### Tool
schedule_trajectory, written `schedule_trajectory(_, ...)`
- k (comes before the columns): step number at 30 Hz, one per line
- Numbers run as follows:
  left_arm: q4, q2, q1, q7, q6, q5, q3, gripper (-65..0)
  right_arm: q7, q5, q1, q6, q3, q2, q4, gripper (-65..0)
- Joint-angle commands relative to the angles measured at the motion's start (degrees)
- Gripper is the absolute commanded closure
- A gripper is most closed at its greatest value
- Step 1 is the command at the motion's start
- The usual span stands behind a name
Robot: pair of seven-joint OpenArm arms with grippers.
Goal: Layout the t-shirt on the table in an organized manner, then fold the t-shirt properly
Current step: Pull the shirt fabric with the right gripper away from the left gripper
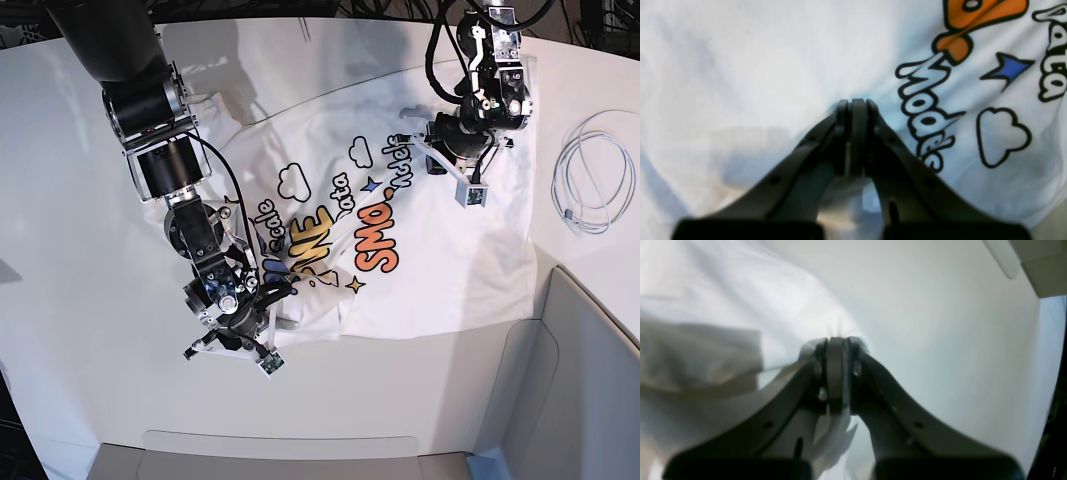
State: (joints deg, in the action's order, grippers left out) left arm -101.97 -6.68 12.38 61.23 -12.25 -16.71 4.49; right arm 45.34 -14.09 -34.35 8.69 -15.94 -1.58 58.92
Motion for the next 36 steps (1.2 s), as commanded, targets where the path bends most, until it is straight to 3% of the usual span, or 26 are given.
schedule_trajectory(1, -0.1, -0.1, 1.1, 2.5, 0.1, 0.5, 0.0, -3.4, -2.9, -1.4, -3.1, -0.5, 0.3, 0.1, -2.3, 0.0)
schedule_trajectory(5, -0.1, -0.1, 1.7, 2.5, 0.1, 0.5, 0.0, -3.4, -7.8, -2.6, -8.0, -0.9, 0.7, 0.1, -12.5, -2.1)
schedule_trajectory(11, -0.1, -1.4, 1.7, 2.5, 0.1, 0.5, -0.2, -3.4, -9.3, -2.6, -15.9, -0.9, 0.8, 0.1, -18.7, -27.5)
schedule_trajectory(16, -0.1, -1.5, 1.4, 2.5, 0.1, 0.5, 0.0, -3.4, -9.3, -2.4, -18.3, -1.0, 2.7, 0.3, -17.9, -34.4)
schedule_trajectory(19, -0.1, -1.5, 1.4, 2.5, 0.1, 0.5, 0.0, -3.4, -7.8, -2.3, -16.6, -0.4, 9.9, 0.7, -13.2, -34.4)
schedule_trajectory(22, -0.1, -1.6, 1.4, 2.5, 0.1, 0.5, 0.0, -3.4, -2.6, 2.6, -13.3, 0.0, 14.3, 1.8, -5.8, -34.4)
schedule_trajectory(25, -0.1, -2.4, 1.4, 2.5, 0.1, 0.3, -0.2, -3.4, 6.9, 9.5, -11.7, 6.9, 14.2, 1.7, 0.3, -33.2)
schedule_trajectory(28, -0.1, -2.6, 1.3, 2.5, 0.1, 0.3, -0.3, -3.4, 11.4, 12.3, -11.5, 9.9, 14.2, 1.6, 1.9, -23.5)
schedule_trajectory(32, -0.1, -2.8, 1.3, 2.5, 0.1, 0.3, -0.3, -3.4, 9.5, 12.1, -11.5, 9.7, 14.2, 1.6, 1.3, -4.4)
schedule_trajectory(34, -0.1, -2.8, 1.3, 2.5, 0.1, 0.3, -0.3, -3.4, 9.1, 12.1, -11.5, 9.7, 14.2, 1.6, 0.3, -0.1)
schedule_trajectory(36, -0.1, -2.8, 1.3, 2.5, 0.1, 0.3, -0.3, -3.4, 8.9, 12.1, -11.9, 9.7, 14.2, 1.1, -2.0, 0.0)
